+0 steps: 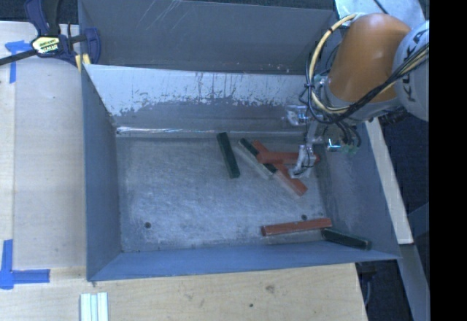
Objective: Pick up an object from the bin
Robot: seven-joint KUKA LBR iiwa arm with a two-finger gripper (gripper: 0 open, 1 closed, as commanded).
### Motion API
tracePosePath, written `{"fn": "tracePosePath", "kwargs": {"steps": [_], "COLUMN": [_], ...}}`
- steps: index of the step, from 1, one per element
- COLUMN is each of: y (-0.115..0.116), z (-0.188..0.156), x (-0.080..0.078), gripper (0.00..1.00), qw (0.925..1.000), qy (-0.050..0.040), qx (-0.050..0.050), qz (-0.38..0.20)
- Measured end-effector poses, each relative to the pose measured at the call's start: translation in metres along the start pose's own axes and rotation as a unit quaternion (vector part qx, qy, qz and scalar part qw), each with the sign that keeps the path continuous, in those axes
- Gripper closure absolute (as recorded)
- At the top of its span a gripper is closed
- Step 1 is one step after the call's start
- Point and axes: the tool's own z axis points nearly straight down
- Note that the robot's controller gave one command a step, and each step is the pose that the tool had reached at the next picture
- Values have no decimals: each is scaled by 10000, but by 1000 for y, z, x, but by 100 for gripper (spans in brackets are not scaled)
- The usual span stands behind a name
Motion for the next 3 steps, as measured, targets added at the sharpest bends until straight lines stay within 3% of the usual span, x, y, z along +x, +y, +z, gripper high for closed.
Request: {"fn": "tracePosePath", "kwargs": {"steps": [1, 3], "y": [0, -1], "z": [73, 71], "x": [-7, -8], "gripper": [0, 0], "qw": [9980, 9981], "qy": [-12, -37], "qx": [-3, 2], "qz": [633, 619]}}
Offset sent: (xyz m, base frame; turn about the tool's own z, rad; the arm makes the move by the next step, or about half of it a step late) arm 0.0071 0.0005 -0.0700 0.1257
